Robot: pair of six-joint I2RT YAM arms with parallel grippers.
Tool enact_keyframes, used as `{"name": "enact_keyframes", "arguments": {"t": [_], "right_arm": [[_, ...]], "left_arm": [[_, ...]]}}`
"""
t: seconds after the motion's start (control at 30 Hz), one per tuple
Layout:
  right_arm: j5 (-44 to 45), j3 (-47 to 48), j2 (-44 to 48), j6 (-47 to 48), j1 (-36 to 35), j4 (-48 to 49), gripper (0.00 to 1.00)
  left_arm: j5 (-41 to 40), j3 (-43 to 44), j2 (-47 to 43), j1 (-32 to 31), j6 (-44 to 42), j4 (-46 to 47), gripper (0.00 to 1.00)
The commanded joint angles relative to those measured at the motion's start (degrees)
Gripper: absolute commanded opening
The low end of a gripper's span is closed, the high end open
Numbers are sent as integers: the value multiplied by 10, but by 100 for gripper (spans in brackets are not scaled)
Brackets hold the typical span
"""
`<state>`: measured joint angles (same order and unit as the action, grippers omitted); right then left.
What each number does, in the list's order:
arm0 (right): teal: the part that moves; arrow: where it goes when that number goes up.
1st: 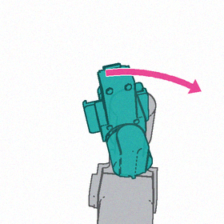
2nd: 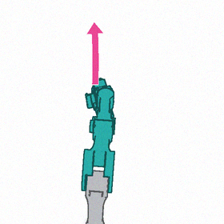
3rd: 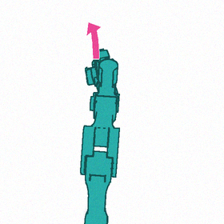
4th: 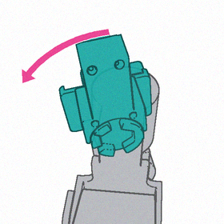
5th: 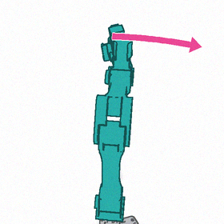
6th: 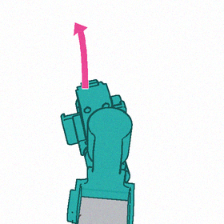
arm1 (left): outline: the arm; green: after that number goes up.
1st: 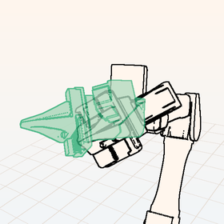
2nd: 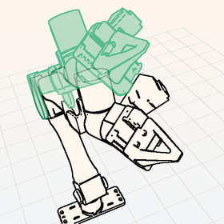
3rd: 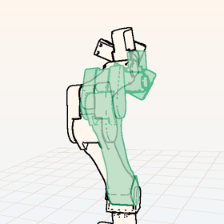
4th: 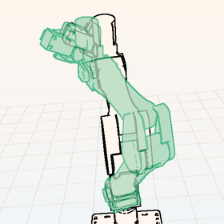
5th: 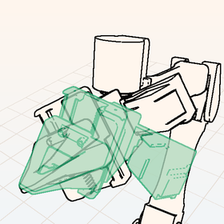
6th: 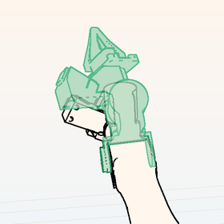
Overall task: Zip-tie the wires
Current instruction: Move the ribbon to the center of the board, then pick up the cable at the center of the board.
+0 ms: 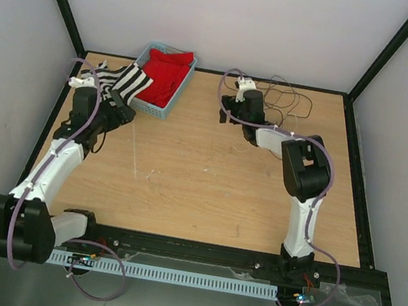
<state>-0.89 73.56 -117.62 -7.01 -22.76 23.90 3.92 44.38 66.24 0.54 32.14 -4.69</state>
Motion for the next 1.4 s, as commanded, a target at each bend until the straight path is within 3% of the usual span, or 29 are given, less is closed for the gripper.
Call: {"name": "enact_keyframes", "arguments": {"t": [0.0, 0.13, 0.2, 0.27, 0.3, 0.33, 0.4, 0.53, 0.67, 0.87, 1.07, 1.37], "right_arm": [[35, 77, -59, 17, -6, -17, 91], [37, 120, -97, 29, -11, -24, 83], [39, 134, -103, 33, -11, -32, 72], [39, 141, -101, 39, -11, -40, 54], [39, 142, -96, 42, -11, -45, 41], [40, 139, -86, 44, -11, -52, 22], [39, 129, -59, 53, -11, -65, 0], [38, 105, 36, 75, -11, -107, 0], [24, 104, 166, 86, -11, -166, 0], [-8, 182, 305, 70, -11, -212, 0], [0, 297, 345, 77, -11, -226, 0], [7, 483, 299, 95, -11, -269, 0]], "left_arm": [[22, 2, -40, -4, -12, -8, 83], [24, 4, -74, -5, -16, -16, 82], [28, 5, -88, -8, -18, -18, 81], [31, 7, -99, -13, -27, -17, 80], [32, 11, -102, -15, -38, -17, 80], [37, 16, -104, -17, -48, -16, 80], [47, 30, -107, -19, -67, -15, 80], [77, 62, -111, -19, -80, 12, 83], [135, 88, -106, -20, -63, 91, 98], [265, 132, -55, -24, -4, 229, 99], [343, 157, 27, -84, -20, 269, 99], [291, 96, 103, -233, -161, 367, 99]]}}
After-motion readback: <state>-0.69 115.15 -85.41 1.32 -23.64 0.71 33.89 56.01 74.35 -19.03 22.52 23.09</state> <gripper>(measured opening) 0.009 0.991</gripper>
